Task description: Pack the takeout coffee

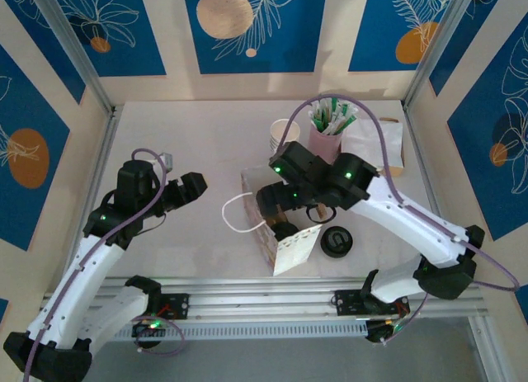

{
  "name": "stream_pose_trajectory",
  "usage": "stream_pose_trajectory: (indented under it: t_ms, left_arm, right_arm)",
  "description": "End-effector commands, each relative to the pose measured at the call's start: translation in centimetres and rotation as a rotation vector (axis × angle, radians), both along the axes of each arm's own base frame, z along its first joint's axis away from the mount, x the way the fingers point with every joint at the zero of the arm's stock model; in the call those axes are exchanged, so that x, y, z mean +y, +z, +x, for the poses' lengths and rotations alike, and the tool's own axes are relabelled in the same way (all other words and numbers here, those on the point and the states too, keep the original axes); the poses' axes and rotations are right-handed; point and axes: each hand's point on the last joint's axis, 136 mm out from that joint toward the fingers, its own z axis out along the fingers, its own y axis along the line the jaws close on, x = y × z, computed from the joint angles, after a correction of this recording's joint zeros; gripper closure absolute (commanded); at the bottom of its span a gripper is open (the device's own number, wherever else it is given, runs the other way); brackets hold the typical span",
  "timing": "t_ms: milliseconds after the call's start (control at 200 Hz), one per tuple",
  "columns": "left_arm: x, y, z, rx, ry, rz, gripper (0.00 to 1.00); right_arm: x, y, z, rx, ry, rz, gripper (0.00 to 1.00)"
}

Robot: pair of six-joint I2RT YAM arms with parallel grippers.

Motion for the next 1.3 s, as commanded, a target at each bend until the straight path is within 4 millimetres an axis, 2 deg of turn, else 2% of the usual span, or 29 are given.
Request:
stream_pose_trajectory:
  t_ms: [0,140,230,320,415,505,615,710,865,1005,1141,1296]
  left_arm:
    - [0.4,-0.7,-0.1,0.013,0.009,0.021,0.21]
    - [0.5,-0.7,-0.1,0.012,0.014,0.026,0.21]
    - [0.6,-0.6,-0.1,0.011,0.017,0.033,0.21]
    - [0.7,-0.7,-0.2,0.012,0.016,0.042,0.21]
    - [1.1,-0.8,-0.6,0.02,0.024,0.06,0.21]
    - [1.7,-0.8,-0.9,0.019,0.04,0.085,0.21]
    - [2.3,-0.8,-1.3,0.02,0.058,0.111,0.2]
    - [2.9,-1.2,-1.6,0.028,0.075,0.134,0.2]
    - [3.3,-1.7,-1.6,0.045,0.089,0.156,0.21]
    - [3.5,-2.0,-1.2,0.05,0.102,0.171,0.21]
    - [3.3,-2.3,-0.6,0.05,0.104,0.177,0.22]
    - [3.0,-2.6,0.2,0.049,0.099,0.178,0.24]
  right_arm:
    - [-0.9,3.9,0.3,-0.123,0.001,0.077,0.11]
    - [-1.6,8.4,1.0,-0.295,0.016,0.199,0.16]
    - [-3.0,11.1,1.7,-0.416,-0.011,0.256,0.19]
    - [-5.3,12.8,2.6,-0.5,-0.079,0.271,0.24]
    - [-7.9,13.3,3.9,-0.545,-0.172,0.26,0.29]
    - [-10.2,12.7,5.7,-0.552,-0.261,0.251,0.34]
    - [-12.0,11.4,8.2,-0.516,-0.319,0.271,0.37]
    - [-12.4,10.4,10.6,-0.479,-0.325,0.316,0.4]
    - [-12.6,8.5,15.0,-0.398,-0.318,0.356,0.55]
    - [-12.8,7.0,18.8,-0.36,-0.325,0.356,0.63]
    - [-12.9,5.6,22.3,-0.353,-0.317,0.307,0.66]
    - [-13.6,3.5,26.0,-0.348,-0.298,0.213,0.76]
